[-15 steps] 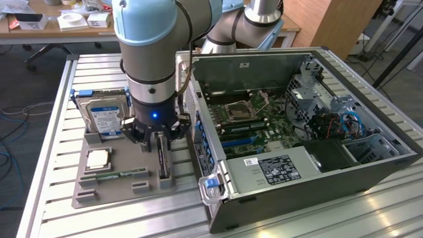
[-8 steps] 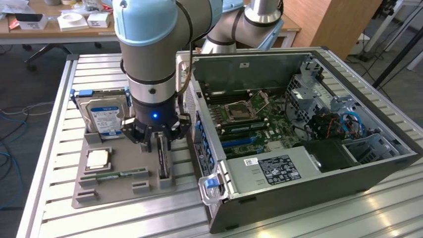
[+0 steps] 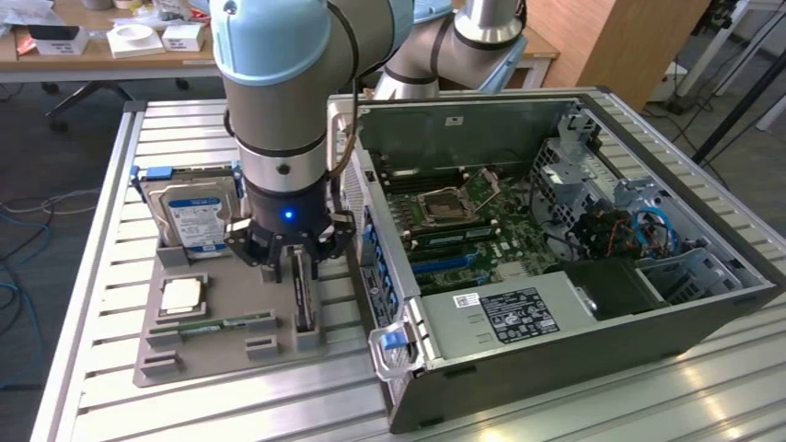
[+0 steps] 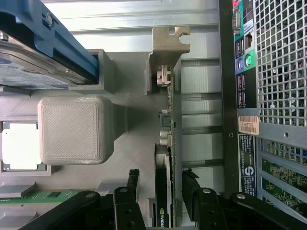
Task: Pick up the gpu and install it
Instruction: 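Pick up the gpu and move the gpu toward the slot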
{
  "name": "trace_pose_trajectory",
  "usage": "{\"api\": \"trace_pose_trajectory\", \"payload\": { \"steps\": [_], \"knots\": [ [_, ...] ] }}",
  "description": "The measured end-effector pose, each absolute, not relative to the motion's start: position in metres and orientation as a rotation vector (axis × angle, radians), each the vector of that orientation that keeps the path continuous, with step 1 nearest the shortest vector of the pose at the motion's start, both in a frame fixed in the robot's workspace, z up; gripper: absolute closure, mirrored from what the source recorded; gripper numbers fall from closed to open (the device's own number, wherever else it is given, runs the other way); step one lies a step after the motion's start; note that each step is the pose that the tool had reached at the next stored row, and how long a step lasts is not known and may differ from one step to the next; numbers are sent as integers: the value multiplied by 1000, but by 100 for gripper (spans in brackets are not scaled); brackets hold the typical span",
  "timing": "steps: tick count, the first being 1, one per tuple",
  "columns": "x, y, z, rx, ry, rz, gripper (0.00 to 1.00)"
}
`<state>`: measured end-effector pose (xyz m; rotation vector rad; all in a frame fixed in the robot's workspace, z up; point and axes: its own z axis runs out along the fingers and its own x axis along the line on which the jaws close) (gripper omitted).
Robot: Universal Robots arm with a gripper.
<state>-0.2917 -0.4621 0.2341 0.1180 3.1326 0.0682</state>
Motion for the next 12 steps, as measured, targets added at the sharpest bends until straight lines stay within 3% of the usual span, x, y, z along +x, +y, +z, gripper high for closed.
{"api": "trace_pose_trajectory", "payload": {
  "steps": [8,9,12],
  "knots": [
    [-292,-462,234,118,3133,68,53],
    [-292,-462,234,118,3133,68,60],
    [-292,-462,234,118,3133,68,60]
  ]
}}
